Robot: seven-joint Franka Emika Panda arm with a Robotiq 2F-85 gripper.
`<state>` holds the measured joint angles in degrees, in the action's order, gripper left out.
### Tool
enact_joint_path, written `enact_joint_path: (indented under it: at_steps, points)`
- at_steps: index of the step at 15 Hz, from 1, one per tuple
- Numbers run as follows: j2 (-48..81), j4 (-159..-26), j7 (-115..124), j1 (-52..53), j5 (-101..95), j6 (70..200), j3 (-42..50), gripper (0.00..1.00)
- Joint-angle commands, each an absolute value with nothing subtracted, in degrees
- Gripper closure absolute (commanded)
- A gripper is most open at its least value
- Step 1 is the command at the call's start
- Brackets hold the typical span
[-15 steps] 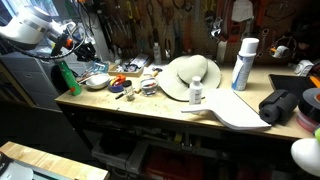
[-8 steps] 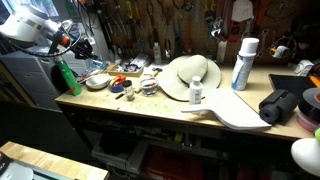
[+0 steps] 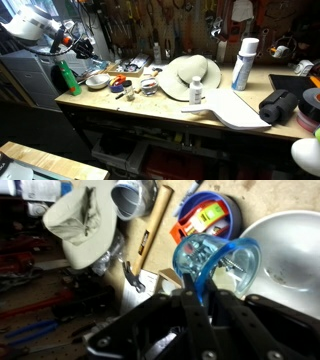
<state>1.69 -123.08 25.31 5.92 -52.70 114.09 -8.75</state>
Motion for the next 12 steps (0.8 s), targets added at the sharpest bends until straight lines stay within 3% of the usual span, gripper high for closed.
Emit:
enact_joint_path:
  at_steps: [1, 3, 9, 12]
  points:
    - [1.72, -122.80, 23.61, 6.45, -51.25, 116.08, -7.90, 0.88]
    - [2.40, -121.70, 23.33, 6.73, -49.54, 113.72, -7.95, 0.91]
    - [6.95, -115.88, 35.68, 10.16, -49.86, 90.23, -9.61, 0.91]
    - [9.56, -111.91, 36.53, 10.62, -46.68, 84.83, -9.26, 0.91]
